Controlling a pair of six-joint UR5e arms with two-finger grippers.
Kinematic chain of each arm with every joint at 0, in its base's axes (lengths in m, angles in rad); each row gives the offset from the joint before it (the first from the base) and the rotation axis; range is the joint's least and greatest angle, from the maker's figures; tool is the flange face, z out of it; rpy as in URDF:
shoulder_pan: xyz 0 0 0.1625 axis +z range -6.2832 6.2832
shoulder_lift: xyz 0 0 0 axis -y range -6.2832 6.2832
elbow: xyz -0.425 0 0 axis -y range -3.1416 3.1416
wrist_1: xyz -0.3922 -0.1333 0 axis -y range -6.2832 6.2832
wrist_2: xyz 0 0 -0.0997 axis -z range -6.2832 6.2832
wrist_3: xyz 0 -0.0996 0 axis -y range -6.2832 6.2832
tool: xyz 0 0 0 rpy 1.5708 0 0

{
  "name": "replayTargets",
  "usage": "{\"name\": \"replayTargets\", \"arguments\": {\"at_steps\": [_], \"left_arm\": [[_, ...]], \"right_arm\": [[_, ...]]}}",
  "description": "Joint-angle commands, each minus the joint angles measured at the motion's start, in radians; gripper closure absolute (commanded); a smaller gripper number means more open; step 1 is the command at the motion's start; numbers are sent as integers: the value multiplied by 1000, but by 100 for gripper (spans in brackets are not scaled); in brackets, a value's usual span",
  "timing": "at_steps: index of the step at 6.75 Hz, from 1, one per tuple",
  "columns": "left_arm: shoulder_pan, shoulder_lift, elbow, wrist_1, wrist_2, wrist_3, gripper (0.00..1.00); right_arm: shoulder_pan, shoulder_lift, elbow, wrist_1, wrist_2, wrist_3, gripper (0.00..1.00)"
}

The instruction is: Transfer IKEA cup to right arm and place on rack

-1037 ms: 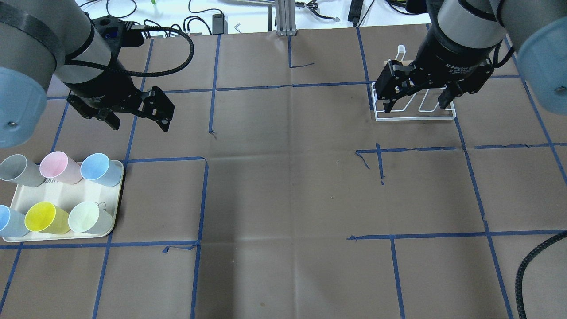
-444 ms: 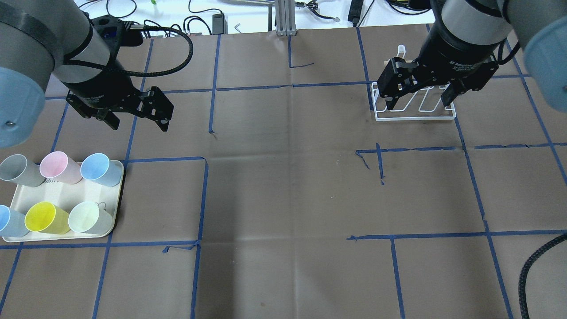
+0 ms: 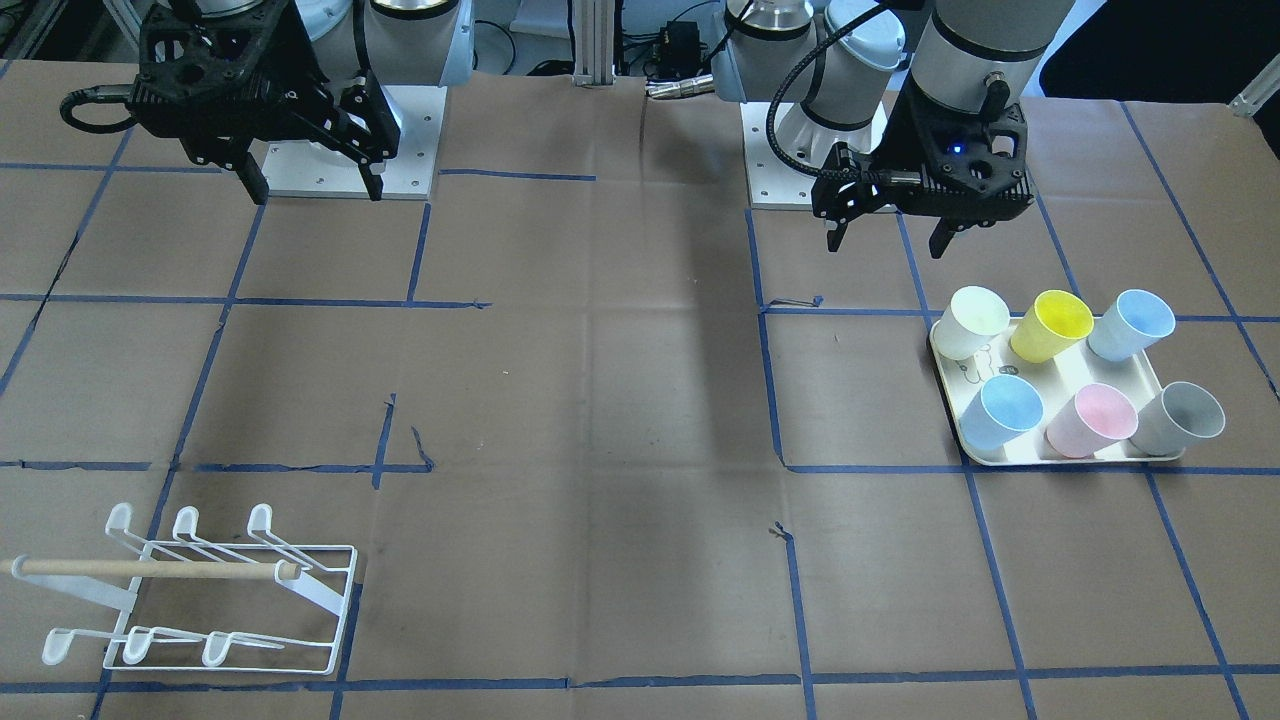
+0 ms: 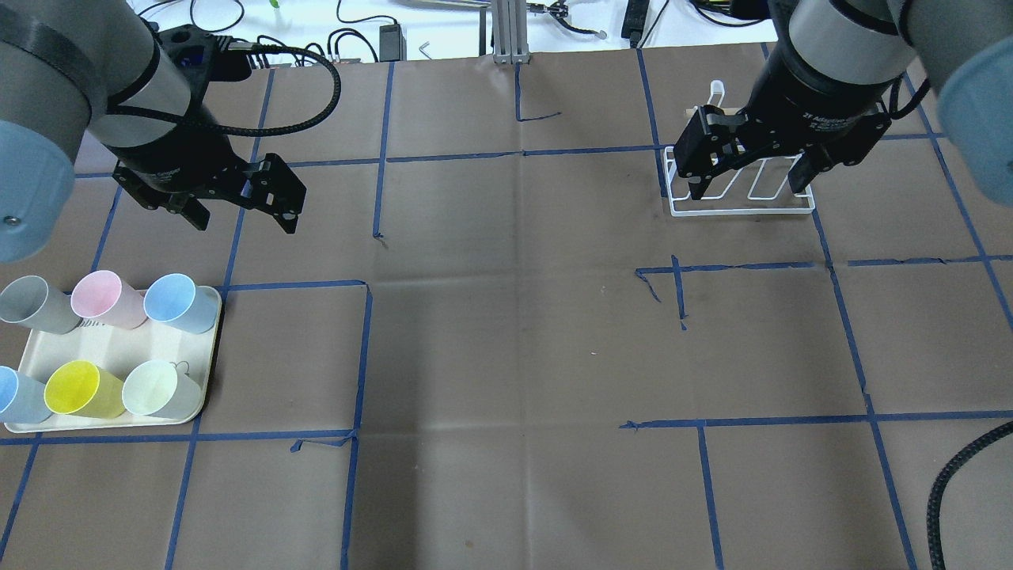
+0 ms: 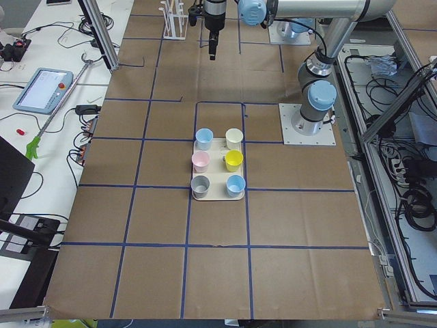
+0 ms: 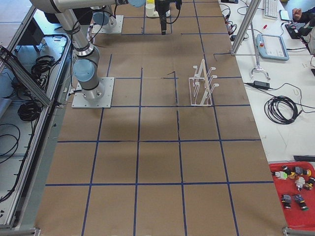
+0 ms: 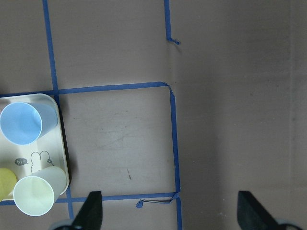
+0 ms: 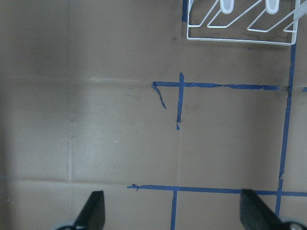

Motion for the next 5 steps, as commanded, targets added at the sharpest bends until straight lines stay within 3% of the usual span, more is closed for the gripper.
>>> {"name": "replayTargets", "arguments": {"at_steps": [1,5], "left_arm": [[65,3,-1,3,1,105,0],[341,5,-33,29,-8,372,0]], "right_arm": [[1,-1,2,0,1,4,0],[1,-1,2,-1,3,5,0]]}}
